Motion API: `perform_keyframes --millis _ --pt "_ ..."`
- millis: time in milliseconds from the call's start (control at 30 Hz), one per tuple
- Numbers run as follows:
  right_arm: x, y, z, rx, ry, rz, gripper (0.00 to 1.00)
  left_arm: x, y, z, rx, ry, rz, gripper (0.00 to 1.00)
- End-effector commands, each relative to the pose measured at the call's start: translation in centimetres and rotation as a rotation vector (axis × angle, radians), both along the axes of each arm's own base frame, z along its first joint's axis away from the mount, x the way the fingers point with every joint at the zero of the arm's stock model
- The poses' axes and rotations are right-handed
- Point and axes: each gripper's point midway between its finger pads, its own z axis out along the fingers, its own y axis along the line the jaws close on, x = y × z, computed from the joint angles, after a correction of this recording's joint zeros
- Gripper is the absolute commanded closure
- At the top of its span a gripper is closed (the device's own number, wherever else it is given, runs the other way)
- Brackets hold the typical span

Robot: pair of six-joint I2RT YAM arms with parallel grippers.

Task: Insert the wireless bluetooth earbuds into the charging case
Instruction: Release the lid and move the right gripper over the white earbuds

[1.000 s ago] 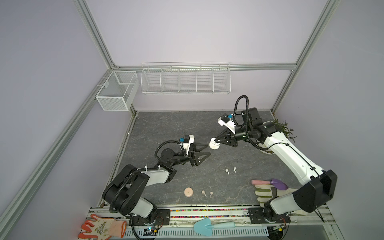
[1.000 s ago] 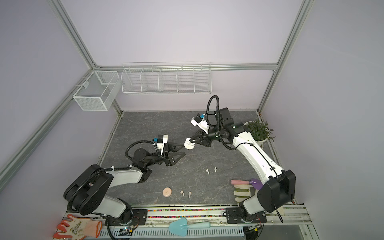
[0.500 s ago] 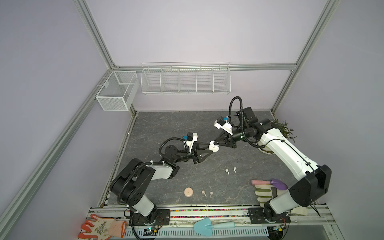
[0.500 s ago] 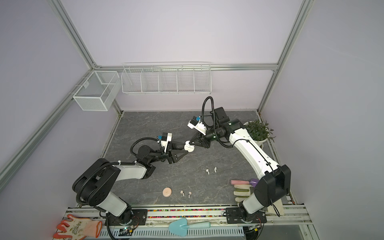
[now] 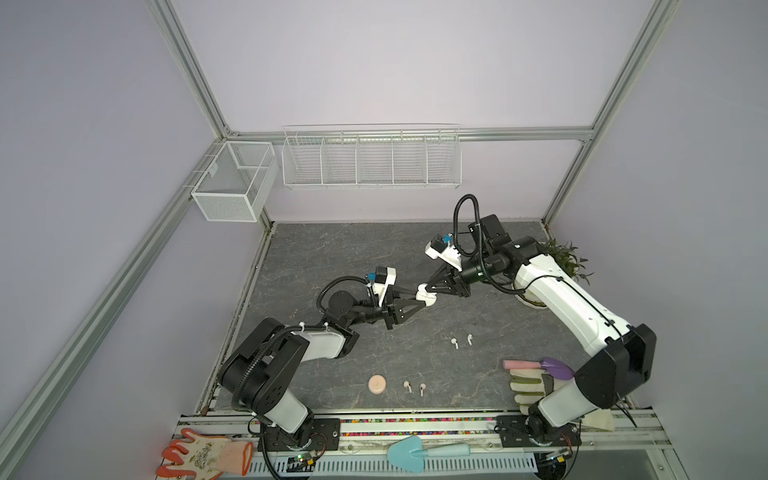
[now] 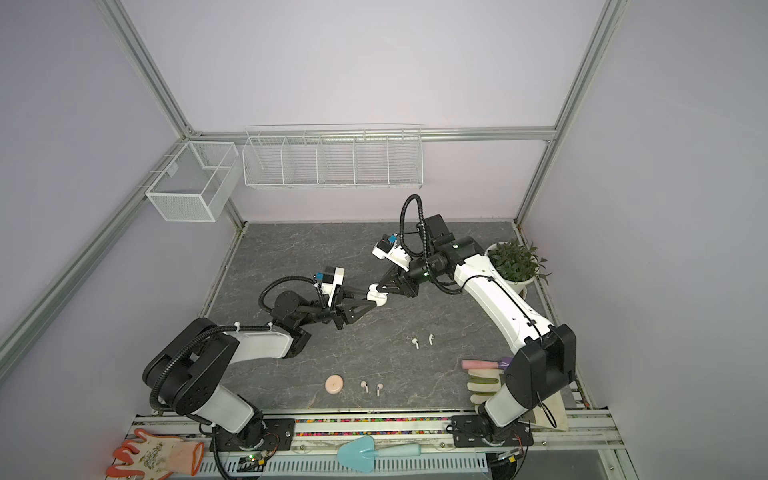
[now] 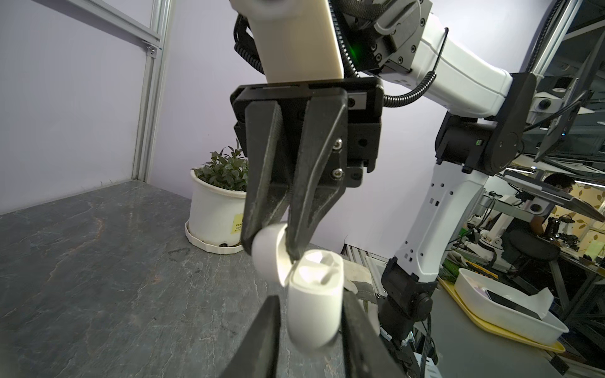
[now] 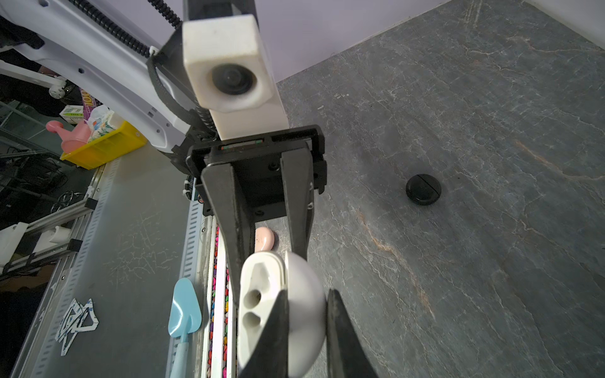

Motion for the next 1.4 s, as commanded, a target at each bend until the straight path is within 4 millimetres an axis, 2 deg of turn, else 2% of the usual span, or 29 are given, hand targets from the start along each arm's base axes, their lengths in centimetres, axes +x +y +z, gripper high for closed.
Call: perform_keyframes --millis 0,300,400,500,600,667,700,767,867,933,1133,1300,1367 --pt "-0.5 0.5 0.7 0.026 -0.018 0.042 0.85 -0.3 -0.1 1.8 -0.038 -0.056 -0.014 0.72" --pt "-0.2 0.5 0.6 0.017 -0.017 0.027 0.70 -0.3 -0.1 1.8 -0.037 -0.057 -0.016 0.86" --pt "0.2 0.3 0.5 -0.001 -0.028 0.000 0.62 -0.2 -0.2 1.7 -0.035 -0.052 -0.017 0.87" --pt "0.6 0.0 0.7 -0.017 -0.032 -0.043 0.46 -0.1 -0.2 1.5 -0.033 -0.043 -0.012 0.92" --pt "2.0 -1.1 2.2 -0.037 -0.040 -0.231 0.34 0.1 -0.1 1.1 -0.032 -0.030 0.009 0.96" --pt "3.6 -2.5 3.5 0.000 -0.038 -0.448 0.29 0.3 0.1 0.9 -0.034 -0.026 0.034 1.00" --pt "4.2 -3.5 3.3 0.006 -0.026 -0.552 0.27 0.5 0.1 0.8 -0.034 -0.024 0.049 1.00" --pt "4.1 -6.0 1.6 -0.011 0.015 -0.744 0.23 0.5 0.2 0.7 -0.033 -0.035 0.062 1.00" --pt "2.9 -10.3 -3.8 -0.161 0.060 -0.942 0.22 0.8 0.3 0.5 -0.035 -0.032 0.084 1.00" --pt "1.8 -11.8 -7.2 -0.244 0.116 -0.998 0.24 0.8 0.2 0.4 -0.034 -0.025 0.088 1.00" --pt "-0.6 -11.4 -16.1 -0.451 0.284 -0.934 0.35 0.2 0.8 0.7 -0.042 -0.032 0.102 1.00" --pt "-1.0 -9.9 -19.5 -0.533 0.311 -0.870 0.41 -0.1 1.0 1.0 -0.048 -0.031 0.100 1.00" --pt "-1.8 -10.0 -21.4 -0.580 0.336 -0.842 0.45 -0.1 0.9 1.0 -0.048 -0.025 0.089 1.00"
